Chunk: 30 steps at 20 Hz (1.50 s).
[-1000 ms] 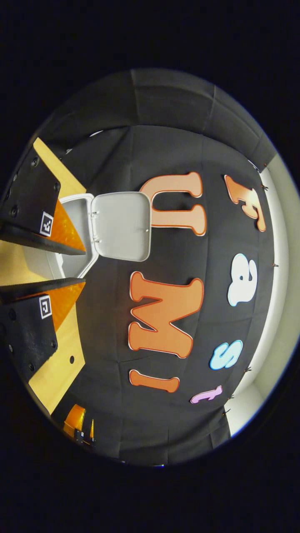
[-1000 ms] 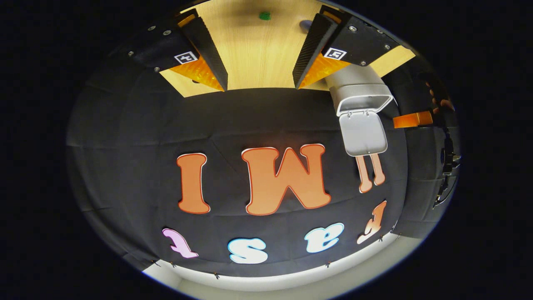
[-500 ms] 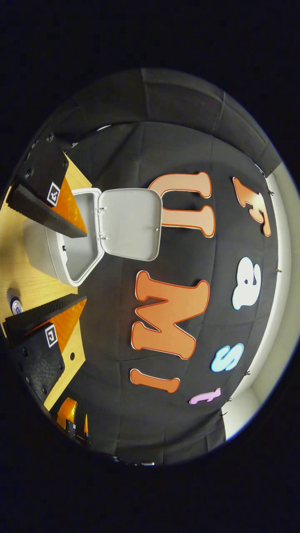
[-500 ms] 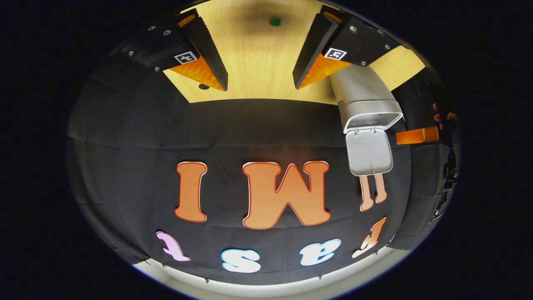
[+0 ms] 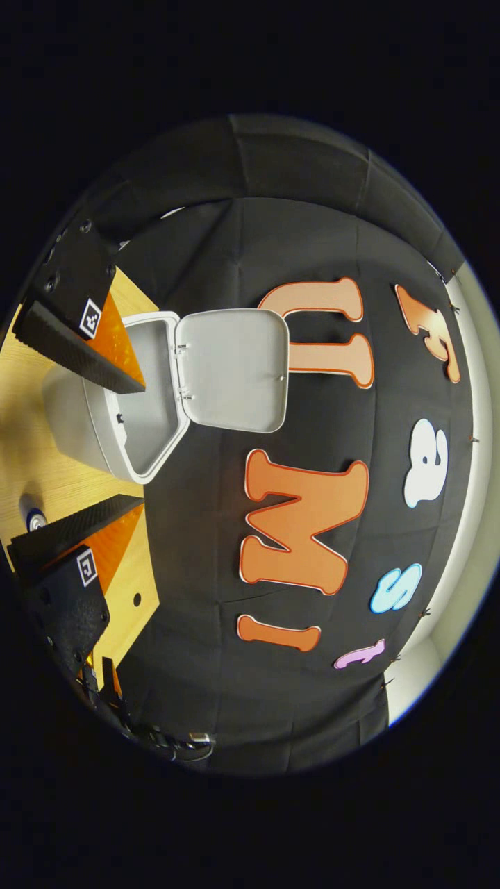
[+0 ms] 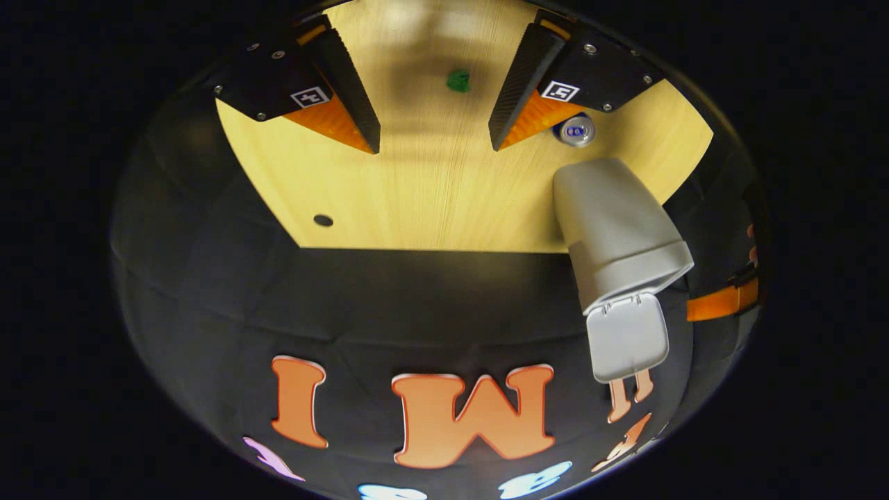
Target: Press the lid of the desktop garbage bin to open it, pick up the crumpled paper on the desktop and throw it into the bin, then pick up the pop can on the desktop and drop it into the bin, and finally close the garbage bin lid.
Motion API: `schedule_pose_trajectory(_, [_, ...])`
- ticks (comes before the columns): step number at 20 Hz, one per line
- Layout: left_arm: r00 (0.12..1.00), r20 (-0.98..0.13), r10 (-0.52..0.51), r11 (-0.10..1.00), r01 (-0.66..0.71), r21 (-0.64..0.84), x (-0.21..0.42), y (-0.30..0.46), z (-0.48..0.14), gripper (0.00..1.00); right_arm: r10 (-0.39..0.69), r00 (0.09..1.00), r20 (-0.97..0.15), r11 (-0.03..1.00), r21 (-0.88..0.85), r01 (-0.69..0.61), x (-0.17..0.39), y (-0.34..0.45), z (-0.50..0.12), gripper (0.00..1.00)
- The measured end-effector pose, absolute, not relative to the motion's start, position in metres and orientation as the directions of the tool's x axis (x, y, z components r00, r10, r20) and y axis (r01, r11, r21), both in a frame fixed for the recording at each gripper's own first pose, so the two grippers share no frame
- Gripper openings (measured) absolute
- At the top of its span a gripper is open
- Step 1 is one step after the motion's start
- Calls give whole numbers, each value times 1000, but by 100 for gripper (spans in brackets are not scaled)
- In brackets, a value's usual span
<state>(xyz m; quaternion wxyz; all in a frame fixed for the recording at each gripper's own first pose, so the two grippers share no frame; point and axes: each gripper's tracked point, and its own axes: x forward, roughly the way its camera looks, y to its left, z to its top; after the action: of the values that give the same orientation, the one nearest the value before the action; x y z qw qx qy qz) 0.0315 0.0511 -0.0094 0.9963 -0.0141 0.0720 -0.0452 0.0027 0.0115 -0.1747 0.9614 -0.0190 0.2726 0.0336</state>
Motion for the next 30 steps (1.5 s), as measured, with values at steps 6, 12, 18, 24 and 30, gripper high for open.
schedule_pose_trajectory(6, [983,-165,-85,996,80,-34,25,65,-22,95,47,704,-709,995,-31,-97,-9,21,-259,96])
schedule_pose_trajectory(12, [977,-208,-48,999,43,-29,19,93,-40,95,61,588,-806,994,-6,-111,-8,35,-307,96])
schedule_pose_trajectory(18, [970,-243,-21,999,12,-38,21,115,-54,95,62,514,-856,990,-12,-140,-2,46,-326,89])
schedule_pose_trajectory(24, [966,-258,-11,1000,4,-25,24,122,-58,95,53,481,-875,987,-27,-158,0,42,-332,70])
schedule_pose_trajectory(30, [963,-270,-6,1000,0,-23,21,125,-61,95,49,460,-887,982,-43,-186,11,27,-318,15])
